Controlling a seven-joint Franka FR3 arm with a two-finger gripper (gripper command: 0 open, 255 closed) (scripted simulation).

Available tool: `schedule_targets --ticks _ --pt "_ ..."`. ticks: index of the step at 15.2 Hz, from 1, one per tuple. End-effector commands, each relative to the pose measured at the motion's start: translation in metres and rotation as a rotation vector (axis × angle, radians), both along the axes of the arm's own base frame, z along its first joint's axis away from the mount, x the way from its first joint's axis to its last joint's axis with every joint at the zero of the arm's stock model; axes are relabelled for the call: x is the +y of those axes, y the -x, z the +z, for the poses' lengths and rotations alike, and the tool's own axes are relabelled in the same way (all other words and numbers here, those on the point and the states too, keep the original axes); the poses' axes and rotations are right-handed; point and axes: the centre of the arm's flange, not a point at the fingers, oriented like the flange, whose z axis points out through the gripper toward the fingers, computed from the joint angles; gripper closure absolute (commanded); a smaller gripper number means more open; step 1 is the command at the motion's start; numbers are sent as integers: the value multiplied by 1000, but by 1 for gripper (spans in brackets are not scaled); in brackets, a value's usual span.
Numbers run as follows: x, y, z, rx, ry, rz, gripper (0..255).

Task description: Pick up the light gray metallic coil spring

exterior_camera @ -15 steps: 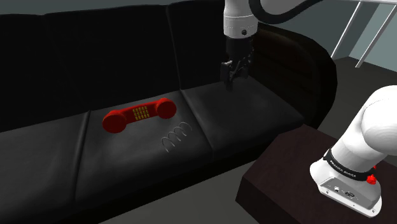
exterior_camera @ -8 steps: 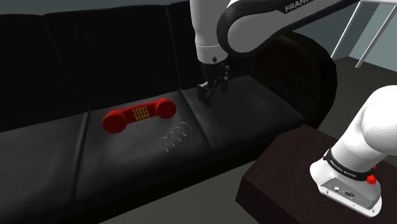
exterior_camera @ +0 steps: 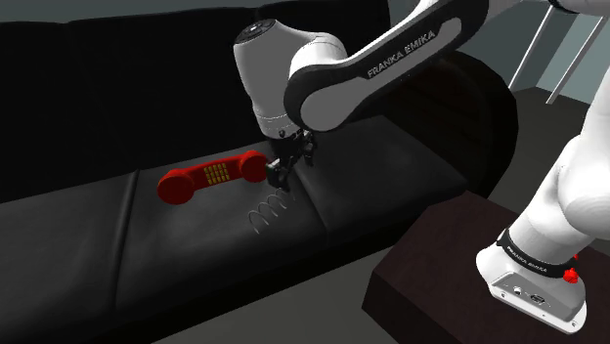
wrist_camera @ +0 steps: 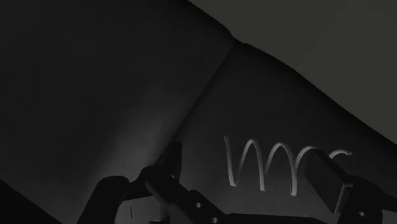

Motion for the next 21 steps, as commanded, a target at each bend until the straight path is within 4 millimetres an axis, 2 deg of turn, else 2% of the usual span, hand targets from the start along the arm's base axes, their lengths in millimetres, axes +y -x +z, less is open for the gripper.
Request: schedule_targets --ticks 1,8,9,16,18,19,21 --pt "21 -9 -19 -3 14 12 0" --pt "87 -43 -81 -9 62 53 0" --pt "87 -44 -82 -9 63 53 0" --pt "87 -44 -122 -9 63 53 0" --pt "87 -44 -122 -9 63 53 0" --pt "85 -43 -122 -9 62 53 255" --pt "81 -47 -120 -9 62 53 255"
